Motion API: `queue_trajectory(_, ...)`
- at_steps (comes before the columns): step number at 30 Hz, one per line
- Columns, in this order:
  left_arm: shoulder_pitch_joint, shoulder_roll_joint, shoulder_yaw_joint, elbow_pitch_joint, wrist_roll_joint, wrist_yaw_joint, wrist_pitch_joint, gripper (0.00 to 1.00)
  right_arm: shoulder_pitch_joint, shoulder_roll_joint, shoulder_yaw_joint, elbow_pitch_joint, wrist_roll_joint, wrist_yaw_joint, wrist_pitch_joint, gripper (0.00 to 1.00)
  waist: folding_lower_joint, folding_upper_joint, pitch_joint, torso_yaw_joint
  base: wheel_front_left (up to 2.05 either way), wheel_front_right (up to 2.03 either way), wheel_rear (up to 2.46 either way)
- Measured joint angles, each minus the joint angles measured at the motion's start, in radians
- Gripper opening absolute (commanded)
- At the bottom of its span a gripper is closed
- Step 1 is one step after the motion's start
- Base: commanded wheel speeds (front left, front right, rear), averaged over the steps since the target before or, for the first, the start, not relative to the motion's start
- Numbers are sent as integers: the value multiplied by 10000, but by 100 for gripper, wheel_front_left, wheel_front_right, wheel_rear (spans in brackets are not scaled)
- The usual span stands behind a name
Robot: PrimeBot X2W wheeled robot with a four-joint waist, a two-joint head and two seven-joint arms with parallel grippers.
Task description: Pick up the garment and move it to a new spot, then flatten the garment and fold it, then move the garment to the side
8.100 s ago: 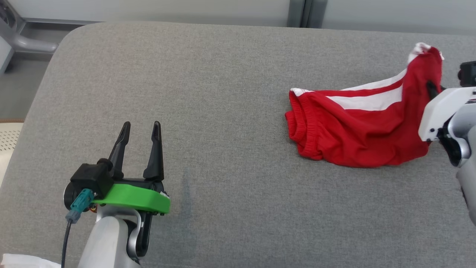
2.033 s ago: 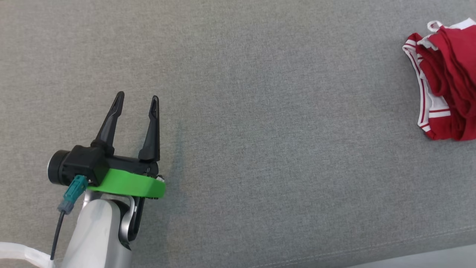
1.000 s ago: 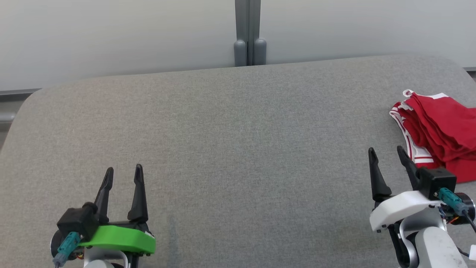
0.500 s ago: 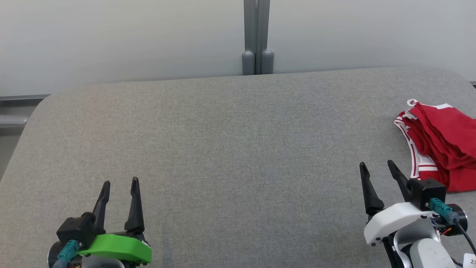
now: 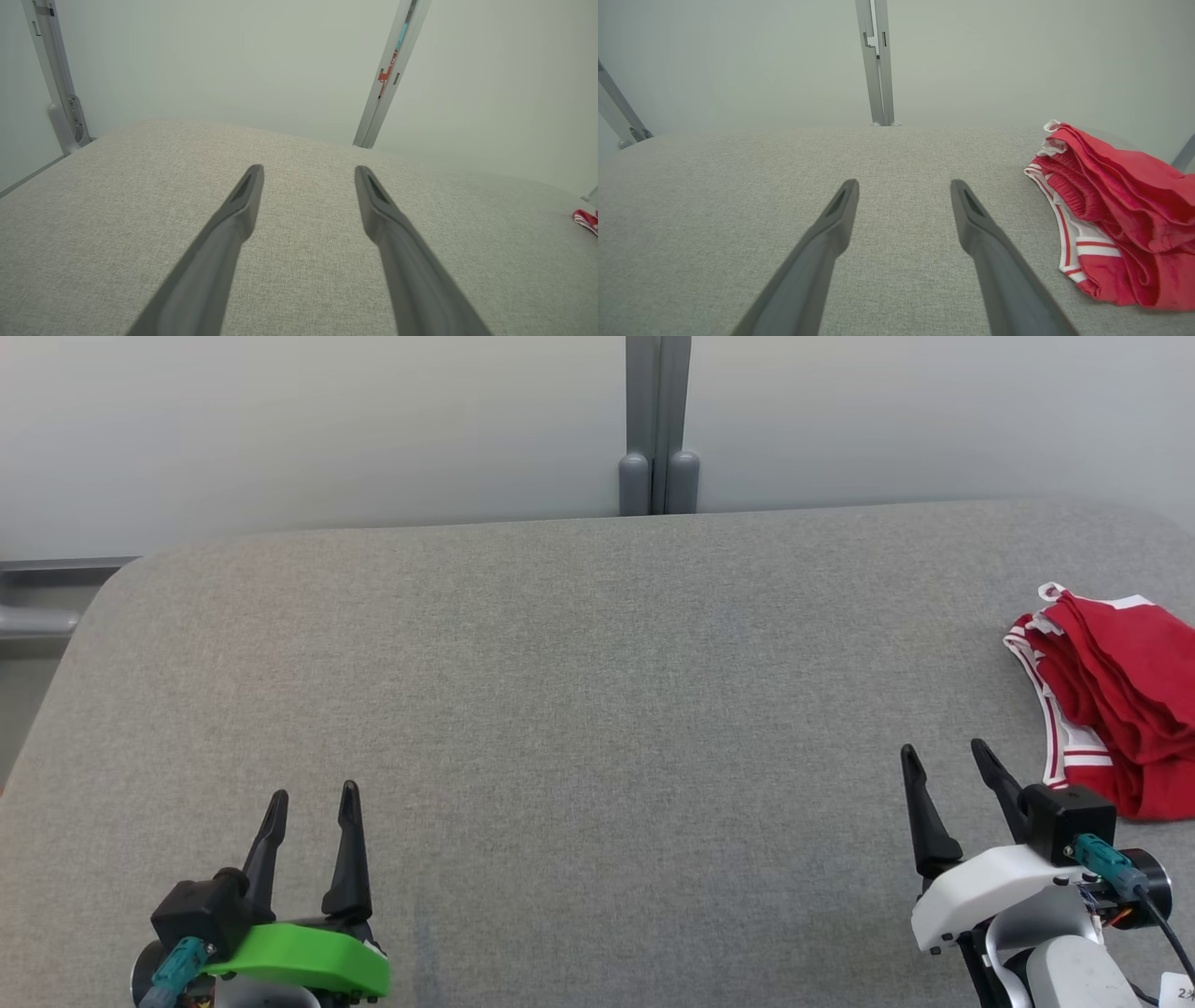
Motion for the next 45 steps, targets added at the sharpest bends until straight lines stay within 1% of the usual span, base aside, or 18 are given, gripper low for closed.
queue_trajectory(11, -4, 58, -79, -69, 31, 0, 0, 100, 0, 86, -25, 4, -8, 0, -17, 100, 0, 0, 93, 88, 0, 0, 0)
queue_trajectory(12, -4, 58, -84, -73, 31, 0, 0, 0, 0, 92, -27, 6, -8, 0, -46, 0, 0, 0, 93, 91, 0, 0, 0)
queue_trajectory(17, 128, -44, -119, 355, 29, 2, 59, 0, 211, 192, -12, 439, 10, 2, 6, 0, 0, 0, 94, 91, 0, 0, 0)
queue_trajectory(19, 174, -61, -111, 456, -119, 2, 151, 0, 276, 222, -33, 579, 219, 2, 96, 0, 0, 0, 94, 85, 0, 0, 0)
queue_trajectory(32, 159, -65, 138, 351, -2337, 2, 765, 0, 250, 221, -173, 604, 2740, 2, 403, 0, 0, 0, 89, 38, 0, 0, 0)
queue_trajectory(45, 119, -69, 389, 222, -4217, 2, 1294, 0, 144, 219, -291, 596, 4941, 2, 696, 0, 0, 0, 84, -8, 0, 0, 0)
